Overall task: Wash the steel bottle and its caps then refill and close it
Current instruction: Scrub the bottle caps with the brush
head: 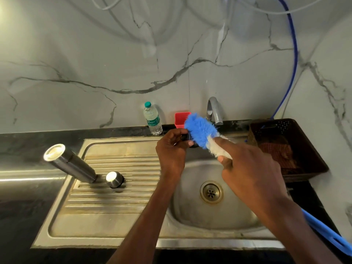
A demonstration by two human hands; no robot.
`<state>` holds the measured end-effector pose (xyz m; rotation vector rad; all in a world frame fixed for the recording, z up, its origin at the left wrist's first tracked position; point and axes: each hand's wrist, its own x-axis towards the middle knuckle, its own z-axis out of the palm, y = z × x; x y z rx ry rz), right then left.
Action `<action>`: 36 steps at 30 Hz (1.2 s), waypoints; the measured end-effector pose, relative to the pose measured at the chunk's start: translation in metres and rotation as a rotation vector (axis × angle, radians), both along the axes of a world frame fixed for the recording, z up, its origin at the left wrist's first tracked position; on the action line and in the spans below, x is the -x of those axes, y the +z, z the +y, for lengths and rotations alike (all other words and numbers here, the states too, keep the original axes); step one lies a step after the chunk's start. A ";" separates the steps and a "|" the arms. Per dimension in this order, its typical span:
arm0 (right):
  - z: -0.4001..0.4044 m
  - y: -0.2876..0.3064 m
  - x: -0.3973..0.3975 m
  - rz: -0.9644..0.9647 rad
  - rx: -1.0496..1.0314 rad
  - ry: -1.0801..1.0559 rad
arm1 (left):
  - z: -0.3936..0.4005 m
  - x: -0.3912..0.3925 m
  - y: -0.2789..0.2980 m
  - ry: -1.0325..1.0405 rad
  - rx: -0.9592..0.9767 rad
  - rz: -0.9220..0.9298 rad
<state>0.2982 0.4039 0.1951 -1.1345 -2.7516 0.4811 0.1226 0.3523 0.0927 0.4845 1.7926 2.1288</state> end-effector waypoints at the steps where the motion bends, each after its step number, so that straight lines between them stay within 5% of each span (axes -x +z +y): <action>1: 0.001 0.004 0.001 -0.014 -0.019 0.001 | 0.000 -0.001 0.000 -0.010 0.006 0.021; 25: 0.024 0.041 0.007 -0.198 -0.094 0.046 | -0.007 0.006 -0.013 -0.233 -0.029 0.058; 28: 0.041 0.029 0.011 -0.088 0.083 0.002 | -0.007 0.004 -0.012 -0.203 -0.122 -0.077; 33: 0.075 -0.035 0.032 0.333 0.897 -0.230 | 0.001 0.005 -0.026 -0.032 -0.401 -0.778; 36: 0.040 -0.069 0.030 0.493 0.967 -0.279 | 0.004 0.011 -0.031 0.031 -0.455 -0.957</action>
